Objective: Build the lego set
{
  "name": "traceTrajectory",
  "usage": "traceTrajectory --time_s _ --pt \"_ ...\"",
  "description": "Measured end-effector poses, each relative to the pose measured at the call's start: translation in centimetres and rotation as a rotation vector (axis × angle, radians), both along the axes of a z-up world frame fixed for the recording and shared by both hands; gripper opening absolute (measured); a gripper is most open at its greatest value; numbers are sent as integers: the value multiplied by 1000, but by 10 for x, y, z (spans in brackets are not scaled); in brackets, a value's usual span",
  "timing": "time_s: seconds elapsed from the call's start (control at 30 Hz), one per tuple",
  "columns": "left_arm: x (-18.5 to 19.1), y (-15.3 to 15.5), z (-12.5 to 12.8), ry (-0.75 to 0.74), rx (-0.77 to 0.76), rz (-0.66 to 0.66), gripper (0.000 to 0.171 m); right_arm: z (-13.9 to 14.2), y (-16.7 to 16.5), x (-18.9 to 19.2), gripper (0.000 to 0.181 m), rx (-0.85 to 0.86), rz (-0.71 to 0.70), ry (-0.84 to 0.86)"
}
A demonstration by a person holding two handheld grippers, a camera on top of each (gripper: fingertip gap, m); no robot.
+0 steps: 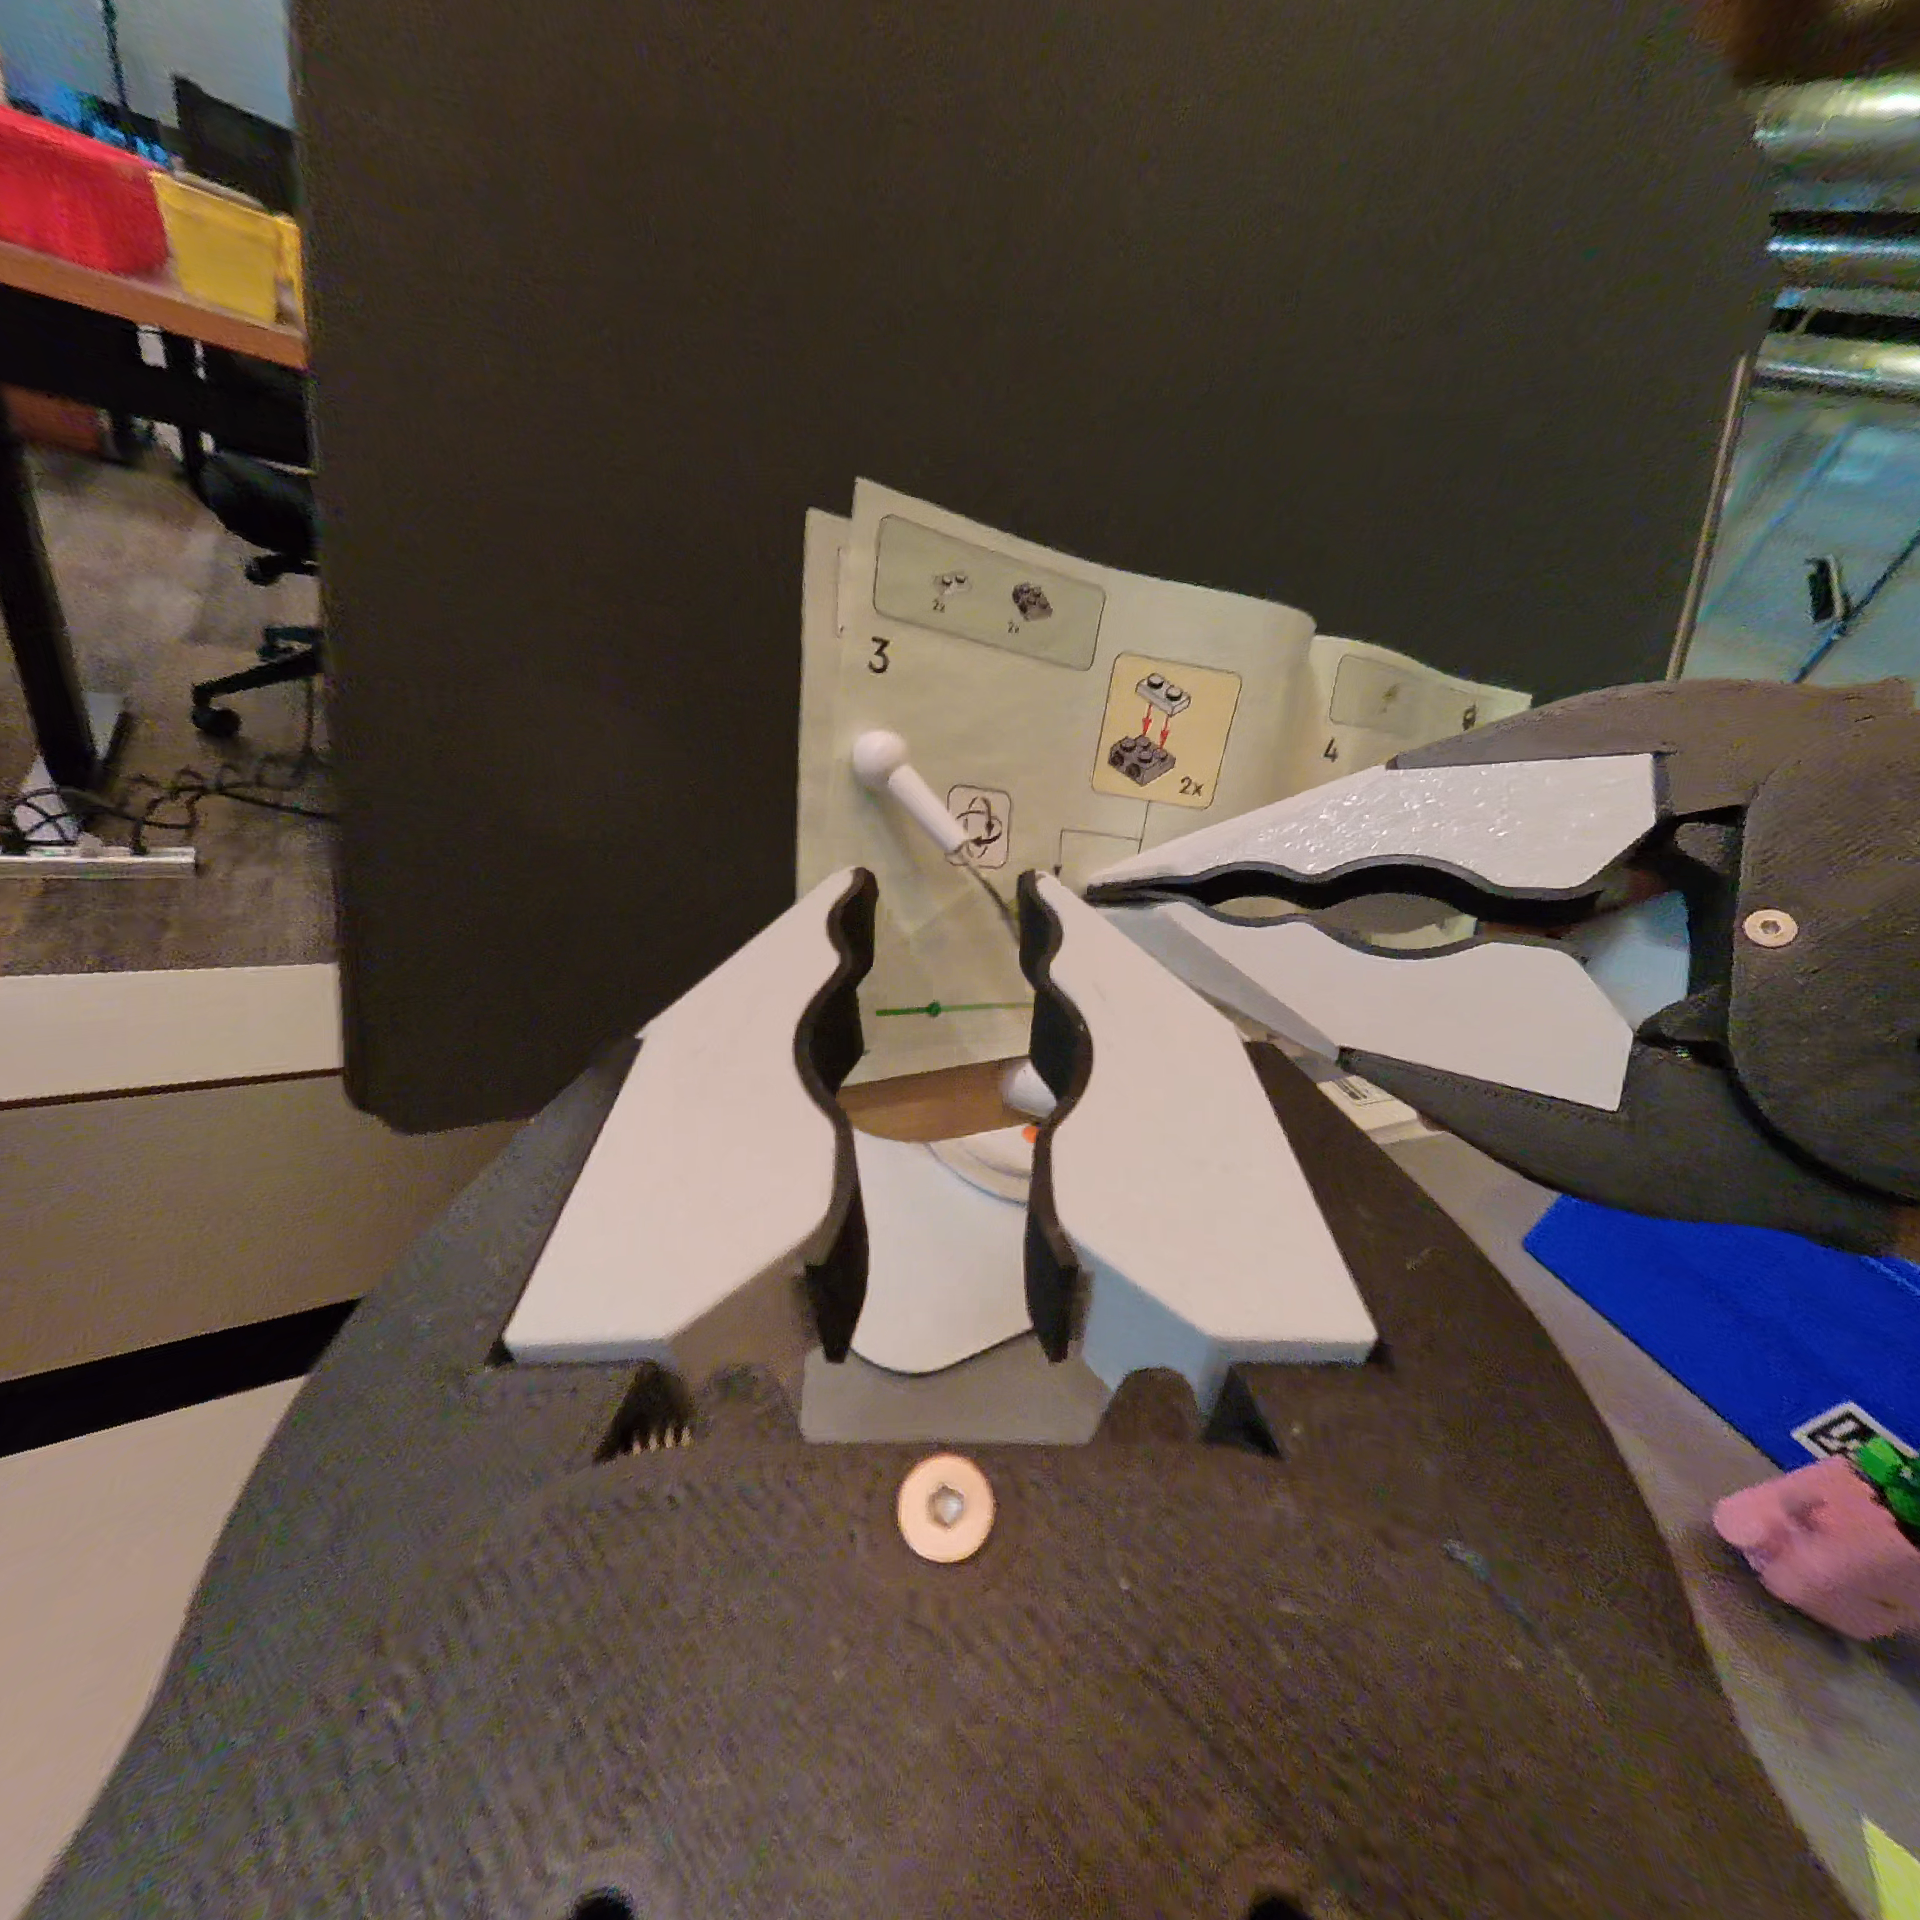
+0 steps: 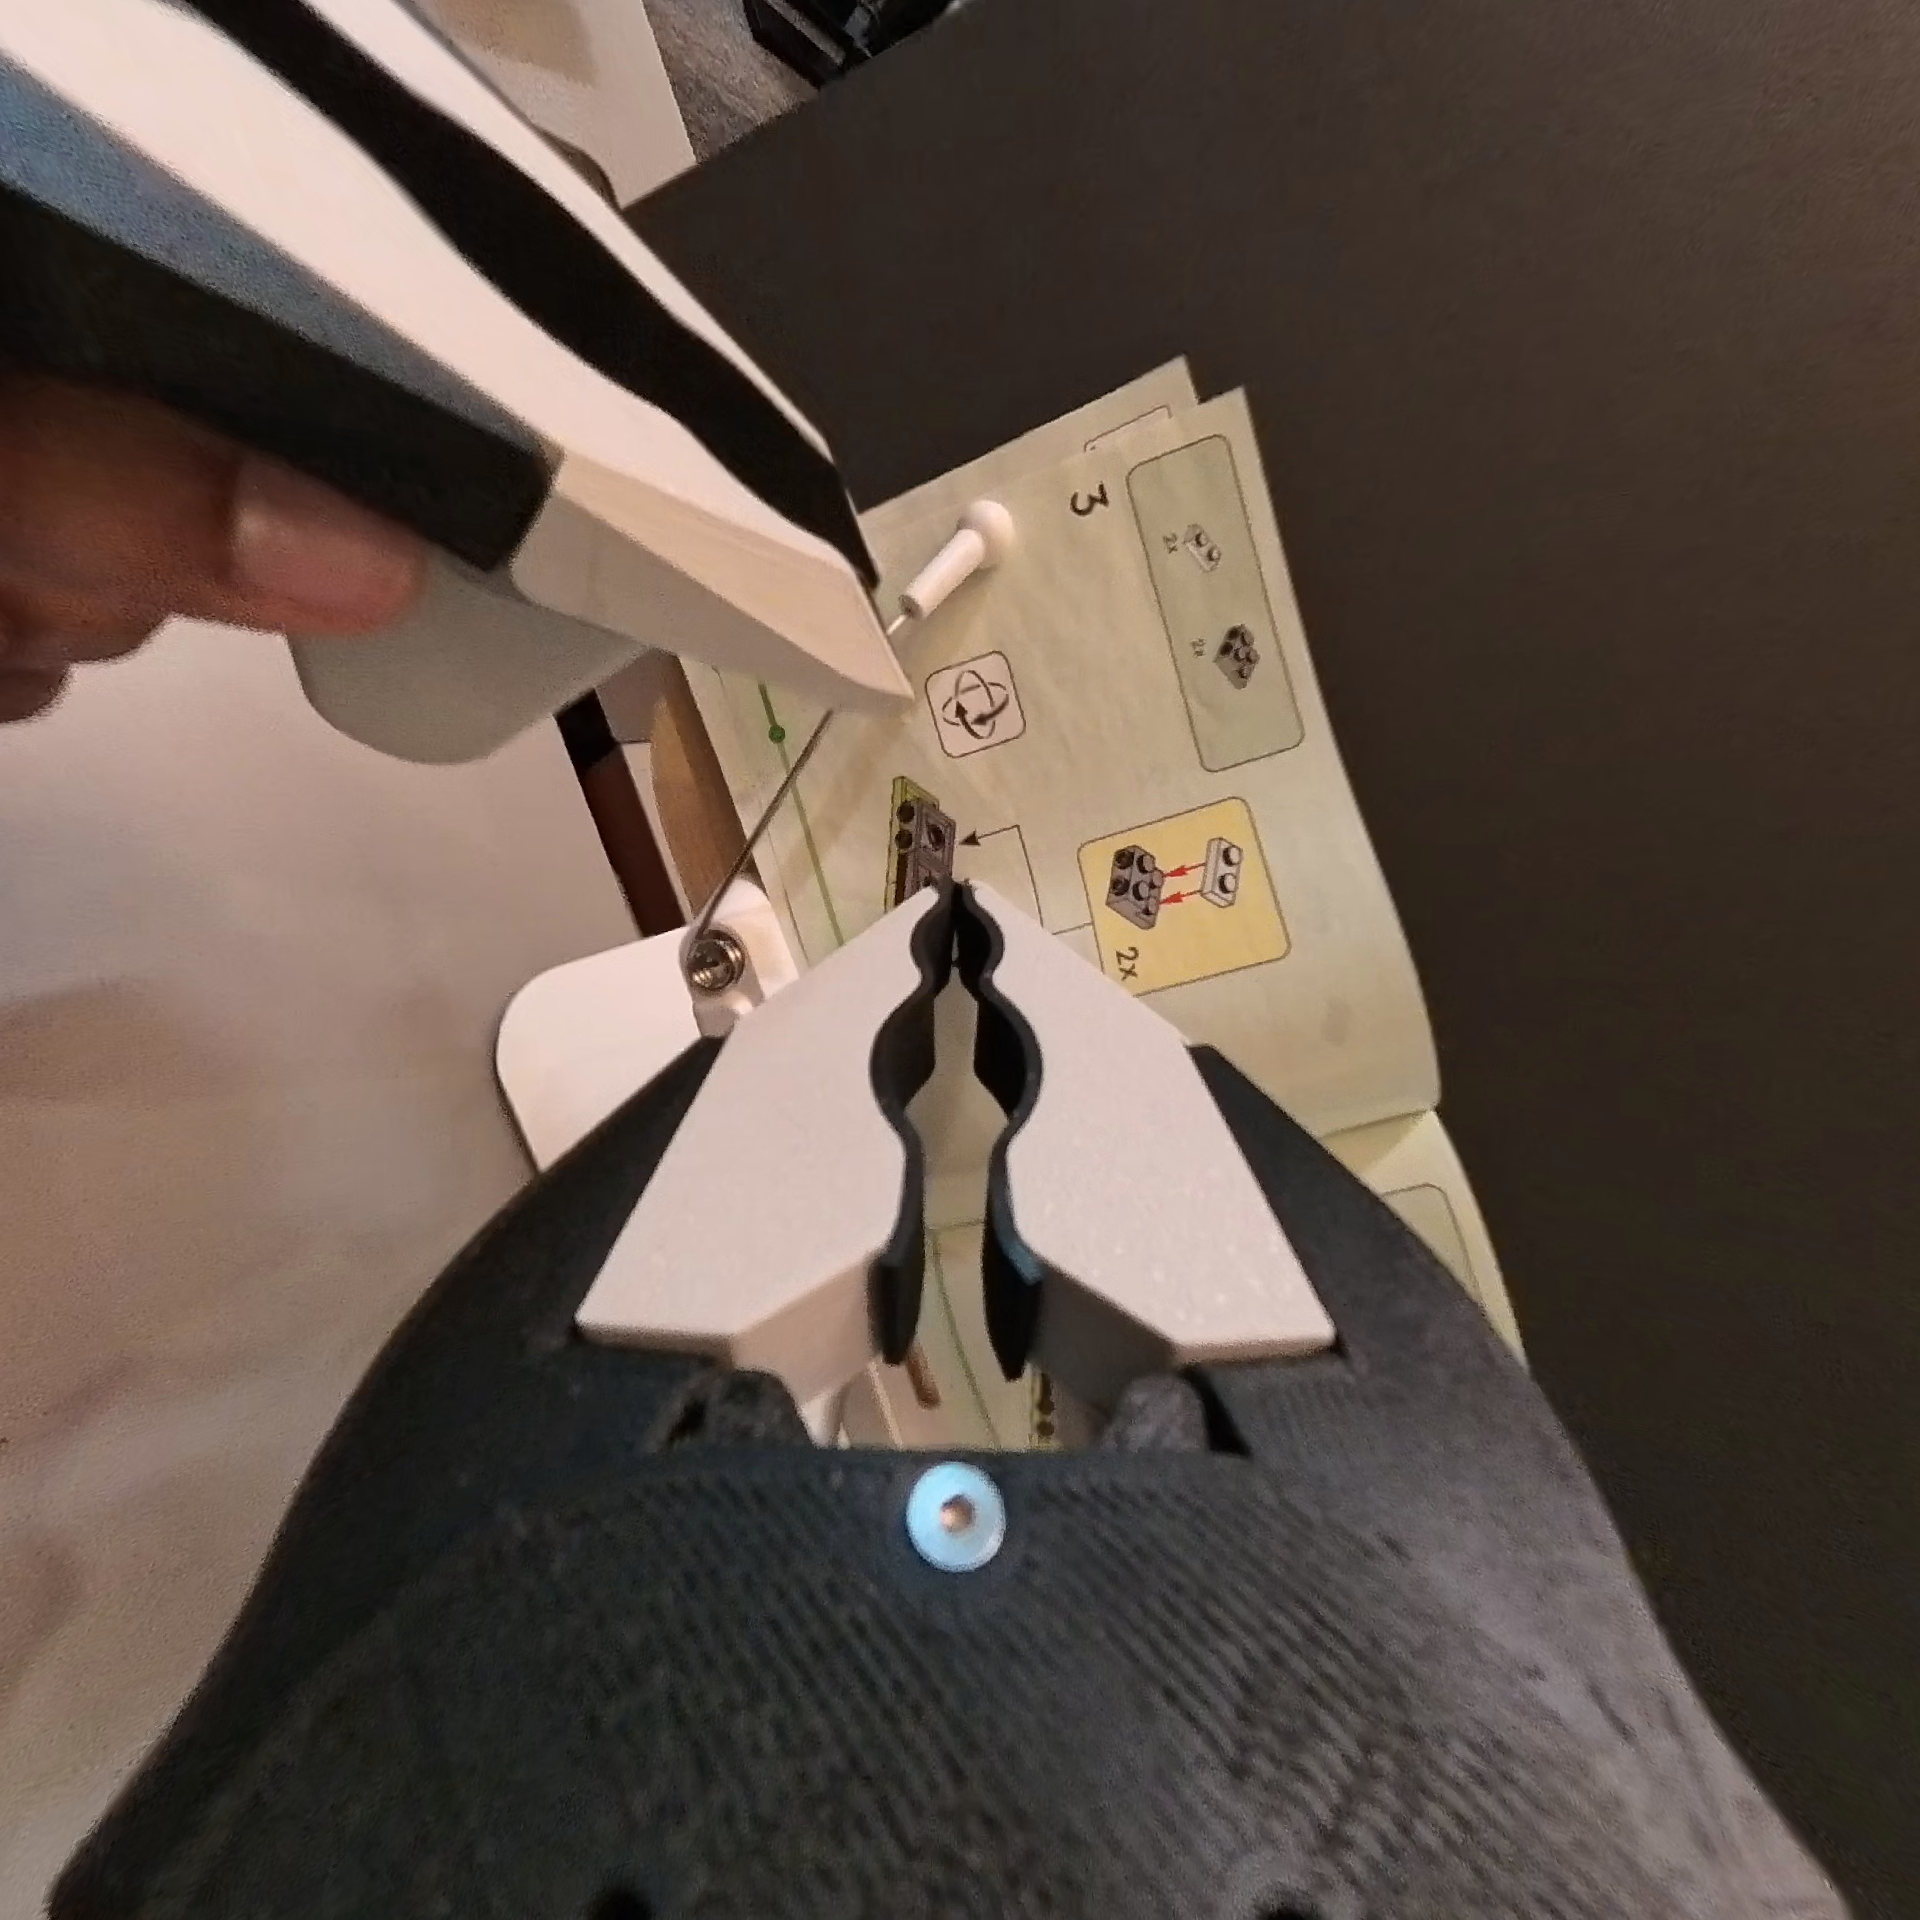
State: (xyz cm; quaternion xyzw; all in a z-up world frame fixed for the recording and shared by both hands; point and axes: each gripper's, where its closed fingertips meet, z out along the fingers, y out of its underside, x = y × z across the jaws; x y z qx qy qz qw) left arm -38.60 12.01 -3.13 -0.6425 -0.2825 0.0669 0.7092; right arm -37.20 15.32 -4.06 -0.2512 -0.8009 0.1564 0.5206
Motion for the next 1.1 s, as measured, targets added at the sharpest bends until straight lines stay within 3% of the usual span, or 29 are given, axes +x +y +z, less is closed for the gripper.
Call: traceTrajectory --time_s 0.1,0.2,0.33,0.5,0.8,0.93,1.1 --pt "7 11 4 -10 21 -43 17 4 -5 5 0 -76 21 -2" --pt "4 12 2 7 1 -3 6 23 -6 18 0 -199 34 40" --pt "5 13 4 -8 15 -26 4 40 25 25 0 -232 -74 90" --pt "9 16 6 24 -4 -31 3 26 37 12 0 -141 -99 58" --pt "6 14 4 4 0 -20 4 25 34 7 0 -193 -98 64" --pt "5 8 9 14 -2 -4 3 55 19 37 0 -283 -76 117" --pt "5 7 8 -13 -14 -1 3 79 -13 108 0 -449 -2 161"
